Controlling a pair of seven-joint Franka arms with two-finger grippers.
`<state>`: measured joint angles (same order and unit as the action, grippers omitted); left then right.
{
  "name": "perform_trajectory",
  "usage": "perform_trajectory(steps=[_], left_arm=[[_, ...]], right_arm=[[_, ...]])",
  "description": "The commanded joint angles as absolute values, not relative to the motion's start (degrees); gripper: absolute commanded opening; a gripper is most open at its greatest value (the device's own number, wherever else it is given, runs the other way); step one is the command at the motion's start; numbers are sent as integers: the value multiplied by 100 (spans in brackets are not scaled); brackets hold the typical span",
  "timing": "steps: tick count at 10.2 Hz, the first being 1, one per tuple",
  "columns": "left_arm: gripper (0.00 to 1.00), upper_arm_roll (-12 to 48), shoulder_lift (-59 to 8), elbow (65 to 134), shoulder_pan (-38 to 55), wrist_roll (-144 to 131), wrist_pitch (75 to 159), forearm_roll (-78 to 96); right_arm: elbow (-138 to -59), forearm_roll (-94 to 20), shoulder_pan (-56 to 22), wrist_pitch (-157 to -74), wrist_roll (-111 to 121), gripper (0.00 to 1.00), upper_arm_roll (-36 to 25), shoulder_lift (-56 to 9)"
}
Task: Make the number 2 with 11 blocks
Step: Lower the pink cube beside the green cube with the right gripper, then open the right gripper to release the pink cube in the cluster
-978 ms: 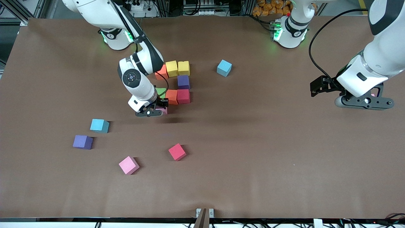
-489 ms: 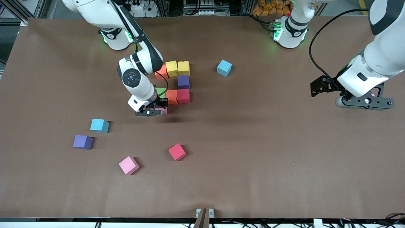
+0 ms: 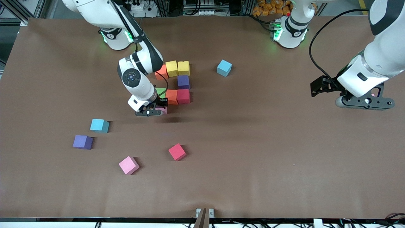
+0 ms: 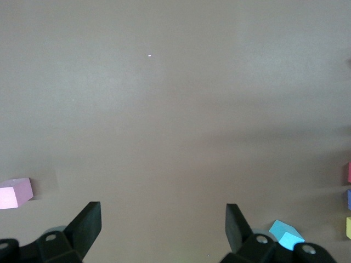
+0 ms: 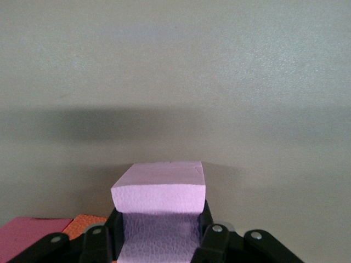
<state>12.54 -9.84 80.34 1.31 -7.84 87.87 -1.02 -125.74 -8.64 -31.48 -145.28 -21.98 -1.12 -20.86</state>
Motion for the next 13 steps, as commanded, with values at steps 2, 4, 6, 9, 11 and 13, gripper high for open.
perform_trajectory(steps=[2, 4, 6, 9, 11, 13], left_arm=[[100, 1257, -844, 8156, 88, -729, 8754, -18], [100, 1257, -844, 8156, 88, -721, 8754, -26], [100, 1257, -844, 8156, 79, -721, 8754, -18], [100, 1257, -852, 8156, 79, -721, 8754, -18], [100, 1257, -852, 8156, 114, -764, 8754, -18], [100, 1257, -853, 8156, 88, -721, 8754, -18]], right_arm=[[-12850, -721, -3208, -14528, -2364, 0, -158, -1969], [-12902, -721, -3208, -14537, -2373, 0, -158, -1960], [-12911, -721, -3208, -14537, -2373, 0, -158, -1960], [-12911, -721, -3208, -14528, -2373, 0, -158, -1934], [-12920, -729, -3208, -14528, -2382, 0, -158, -1934], [-12911, -729, -3208, -14528, -2487, 0, -158, -1934]])
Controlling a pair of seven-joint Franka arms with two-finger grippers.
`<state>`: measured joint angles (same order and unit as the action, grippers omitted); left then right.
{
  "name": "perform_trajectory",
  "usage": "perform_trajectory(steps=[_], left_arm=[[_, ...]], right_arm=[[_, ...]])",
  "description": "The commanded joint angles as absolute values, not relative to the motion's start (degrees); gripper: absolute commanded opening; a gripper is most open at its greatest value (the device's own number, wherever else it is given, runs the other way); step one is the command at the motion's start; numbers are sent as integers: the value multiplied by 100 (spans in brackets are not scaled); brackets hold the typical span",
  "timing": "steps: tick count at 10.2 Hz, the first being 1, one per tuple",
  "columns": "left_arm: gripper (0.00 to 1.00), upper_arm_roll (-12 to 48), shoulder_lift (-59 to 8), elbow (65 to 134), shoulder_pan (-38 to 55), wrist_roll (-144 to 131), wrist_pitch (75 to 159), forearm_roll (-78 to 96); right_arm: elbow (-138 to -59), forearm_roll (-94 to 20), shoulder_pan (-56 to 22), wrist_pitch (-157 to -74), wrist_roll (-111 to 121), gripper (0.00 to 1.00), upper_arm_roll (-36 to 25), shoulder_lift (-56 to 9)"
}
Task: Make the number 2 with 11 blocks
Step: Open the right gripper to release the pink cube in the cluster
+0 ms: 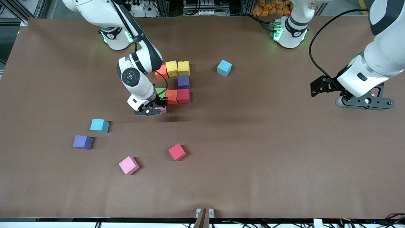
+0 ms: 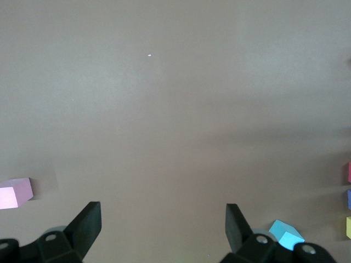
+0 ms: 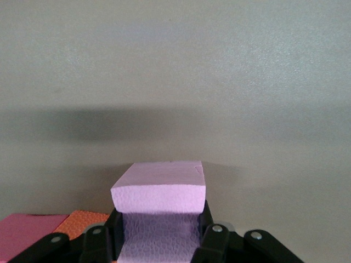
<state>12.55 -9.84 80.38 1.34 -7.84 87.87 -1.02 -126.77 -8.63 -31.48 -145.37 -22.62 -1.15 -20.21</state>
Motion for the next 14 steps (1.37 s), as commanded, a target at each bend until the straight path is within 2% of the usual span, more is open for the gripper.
perform_trajectory(steps=[1, 2, 3, 4, 14], left_arm=[[100, 1257, -853, 8156, 88, -712, 8754, -18], [100, 1257, -853, 8156, 88, -712, 8754, -18], [100, 1257, -853, 8156, 88, -712, 8754, -18], [100, 1257, -853, 8156, 79, -712, 8754, -18], [100, 1257, -879, 8148, 149, -817, 8754, -9]], right_arm=[[-12902, -729, -3199, -14520, -2513, 9, -158, -1934], [-12902, -729, -3191, -14511, -2670, 60, -158, -1942], [-12894, -729, -3182, -14502, -2811, 94, -150, -1951], [-12885, -729, -3182, -14476, -2847, 100, -149, -1951], [-12648, -800, -3155, -14414, -2935, 100, -149, -1855]])
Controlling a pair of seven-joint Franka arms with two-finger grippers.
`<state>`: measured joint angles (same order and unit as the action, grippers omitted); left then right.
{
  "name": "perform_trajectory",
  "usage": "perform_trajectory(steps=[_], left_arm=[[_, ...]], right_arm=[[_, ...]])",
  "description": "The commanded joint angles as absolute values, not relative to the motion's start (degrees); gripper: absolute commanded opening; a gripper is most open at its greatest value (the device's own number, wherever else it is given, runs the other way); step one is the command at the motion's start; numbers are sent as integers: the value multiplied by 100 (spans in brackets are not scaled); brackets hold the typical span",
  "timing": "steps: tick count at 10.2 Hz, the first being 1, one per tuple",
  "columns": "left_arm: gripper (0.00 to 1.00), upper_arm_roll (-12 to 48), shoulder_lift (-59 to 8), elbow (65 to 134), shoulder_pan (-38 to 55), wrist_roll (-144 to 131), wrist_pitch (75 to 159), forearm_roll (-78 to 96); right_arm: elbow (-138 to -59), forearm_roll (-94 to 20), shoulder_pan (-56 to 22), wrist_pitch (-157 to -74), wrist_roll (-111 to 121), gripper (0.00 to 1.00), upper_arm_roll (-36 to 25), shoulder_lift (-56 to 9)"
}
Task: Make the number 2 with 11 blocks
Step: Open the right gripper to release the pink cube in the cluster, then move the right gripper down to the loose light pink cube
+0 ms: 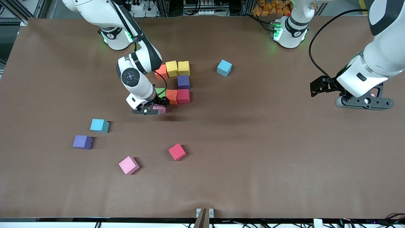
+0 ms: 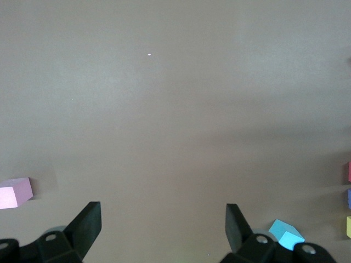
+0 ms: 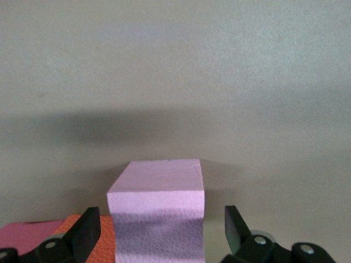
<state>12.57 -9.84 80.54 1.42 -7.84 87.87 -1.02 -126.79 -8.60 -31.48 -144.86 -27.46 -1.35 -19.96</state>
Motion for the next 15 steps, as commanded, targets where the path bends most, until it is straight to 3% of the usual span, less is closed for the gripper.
perform_trajectory(steps=[1, 5, 8, 15], left_arm=[[100, 1257, -879, 8147, 158, -817, 8754, 0], [100, 1257, -879, 8147, 158, -809, 8754, -9], [100, 1257, -879, 8147, 149, -809, 8754, -9], [100, 1257, -896, 8086, 123, -879, 8754, 79]], right_arm=[[-12569, -800, -3147, -14353, -3057, 100, -149, -1811], [-11754, -756, -2937, -13414, -2972, 100, -176, -1723], [-11033, -747, -2419, -13333, -1622, 100, -176, -2011], [-8457, -239, -1821, -12657, 76, 100, -185, -3997]])
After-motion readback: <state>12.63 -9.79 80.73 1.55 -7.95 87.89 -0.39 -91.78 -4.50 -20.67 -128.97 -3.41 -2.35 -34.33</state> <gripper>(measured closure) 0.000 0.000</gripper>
